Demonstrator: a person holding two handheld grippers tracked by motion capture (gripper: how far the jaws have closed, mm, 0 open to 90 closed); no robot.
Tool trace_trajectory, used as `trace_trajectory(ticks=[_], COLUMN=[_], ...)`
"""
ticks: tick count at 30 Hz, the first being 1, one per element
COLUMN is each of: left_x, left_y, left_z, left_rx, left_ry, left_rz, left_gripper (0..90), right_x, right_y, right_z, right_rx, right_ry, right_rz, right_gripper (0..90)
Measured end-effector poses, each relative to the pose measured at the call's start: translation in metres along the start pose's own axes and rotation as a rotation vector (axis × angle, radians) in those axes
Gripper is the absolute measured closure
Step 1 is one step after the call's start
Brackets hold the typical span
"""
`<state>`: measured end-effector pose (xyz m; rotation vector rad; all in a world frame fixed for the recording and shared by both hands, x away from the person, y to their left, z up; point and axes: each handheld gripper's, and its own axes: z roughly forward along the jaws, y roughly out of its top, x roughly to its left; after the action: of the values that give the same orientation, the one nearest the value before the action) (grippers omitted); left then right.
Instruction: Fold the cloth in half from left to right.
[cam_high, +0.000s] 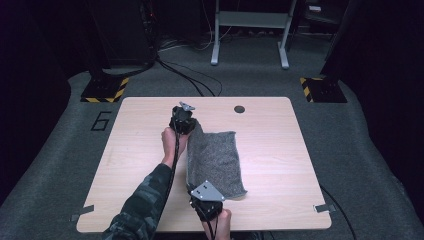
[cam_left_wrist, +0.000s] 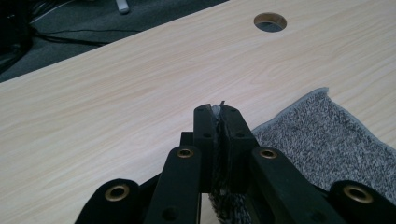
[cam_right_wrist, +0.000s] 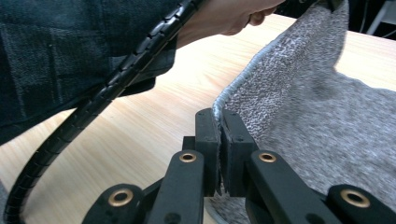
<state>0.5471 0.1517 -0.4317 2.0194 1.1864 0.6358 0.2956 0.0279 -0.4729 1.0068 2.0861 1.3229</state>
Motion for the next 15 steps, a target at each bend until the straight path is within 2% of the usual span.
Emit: trace_trajectory(ticks=[3,4,6,14,15], left_x=[-0.004,-0.006,-0.007,-0.022,-0.023], left_y=[0.001,0.001,0.002,0.004,0.004], left_z=[0.004,0.006,0.008,0.02,0.021], left_rx=[0.0,-0.009,-0.001,-0.027,-0.022], left_ry=[-0.006,-0.006,-0.009,-0.02,-0.025], left_rz=[0.003,-0.009,-0.005,-0.035,-0.027], left_gripper=[85.5,85.6,85.5,85.5,85.5], right_x=[-0.006,-0.008,-0.011,-0.03,-0.032], right_y=[-0.002,-0.002,-0.003,-0.012,-0.014], right_z=[-0.003,-0.004,-0.005,-0.012,-0.012], right_rx=[0.004,0.008,0.01,0.033,0.037], right_ry=[-0.011,-0.011,-0.024,-0.065,-0.072], right_rz=[0.005,0.008,0.013,0.03,0.037], right_gripper=[87.0,87.0,87.0,87.0,87.0])
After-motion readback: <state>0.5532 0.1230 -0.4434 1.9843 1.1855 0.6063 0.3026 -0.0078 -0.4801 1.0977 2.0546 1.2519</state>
